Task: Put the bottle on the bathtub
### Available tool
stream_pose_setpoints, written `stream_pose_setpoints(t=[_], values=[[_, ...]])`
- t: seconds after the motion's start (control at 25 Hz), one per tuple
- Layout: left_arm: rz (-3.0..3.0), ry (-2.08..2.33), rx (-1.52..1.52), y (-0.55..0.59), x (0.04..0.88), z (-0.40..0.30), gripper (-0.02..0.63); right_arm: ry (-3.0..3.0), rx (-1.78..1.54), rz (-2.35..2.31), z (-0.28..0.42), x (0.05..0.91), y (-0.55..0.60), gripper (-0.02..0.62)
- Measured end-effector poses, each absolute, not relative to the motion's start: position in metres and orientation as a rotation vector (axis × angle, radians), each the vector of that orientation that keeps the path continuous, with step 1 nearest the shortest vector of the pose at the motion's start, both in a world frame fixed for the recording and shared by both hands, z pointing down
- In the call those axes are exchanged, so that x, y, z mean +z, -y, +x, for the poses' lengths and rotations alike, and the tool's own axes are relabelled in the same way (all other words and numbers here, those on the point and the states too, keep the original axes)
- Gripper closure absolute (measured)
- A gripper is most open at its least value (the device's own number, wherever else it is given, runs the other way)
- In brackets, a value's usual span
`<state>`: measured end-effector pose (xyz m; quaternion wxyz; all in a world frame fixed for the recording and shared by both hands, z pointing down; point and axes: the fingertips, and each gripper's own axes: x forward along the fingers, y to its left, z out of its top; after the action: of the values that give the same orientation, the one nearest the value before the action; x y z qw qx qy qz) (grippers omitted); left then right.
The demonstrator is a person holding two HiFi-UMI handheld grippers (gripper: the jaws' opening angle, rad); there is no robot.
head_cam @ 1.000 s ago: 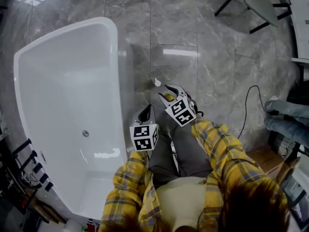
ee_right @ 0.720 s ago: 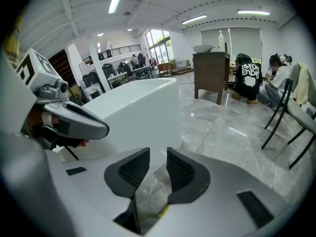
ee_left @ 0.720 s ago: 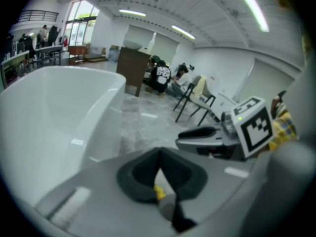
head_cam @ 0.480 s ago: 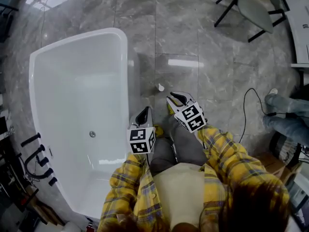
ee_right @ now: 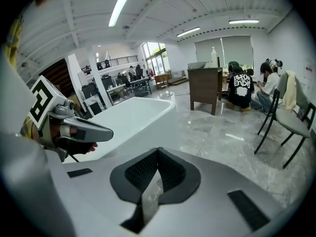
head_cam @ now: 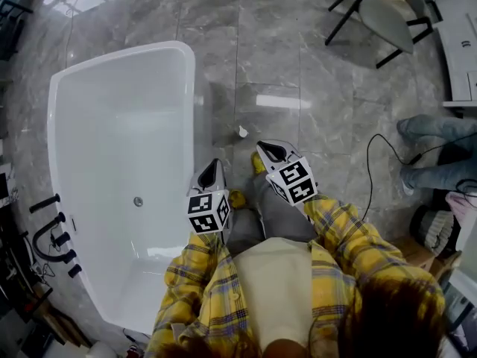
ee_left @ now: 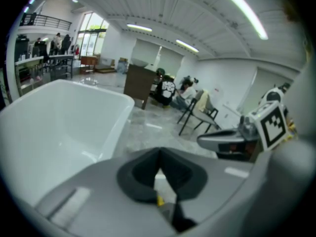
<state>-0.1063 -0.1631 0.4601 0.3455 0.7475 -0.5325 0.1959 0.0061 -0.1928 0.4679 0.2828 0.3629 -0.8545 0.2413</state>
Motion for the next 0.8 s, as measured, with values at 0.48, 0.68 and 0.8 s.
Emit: stream_pose_setpoints(t=[0.48,0.68,0.8], values=[[1.900,1.458,0.465,0.147,0.442,-0.118,0.597,2.305,0.661,0.967,0.006,0.443,0.177,0.581],[1.887,1.480,0.453,0.142,0.440,-0.120,0.597,2.314,0.661,0.964,0.005,0.441,0.173,0.581],[1.876,1.494,0.448,0.141,0.439,-0.122,0.597,2.319,0.658,0.960,0.004,0.440,0.172,0.581]])
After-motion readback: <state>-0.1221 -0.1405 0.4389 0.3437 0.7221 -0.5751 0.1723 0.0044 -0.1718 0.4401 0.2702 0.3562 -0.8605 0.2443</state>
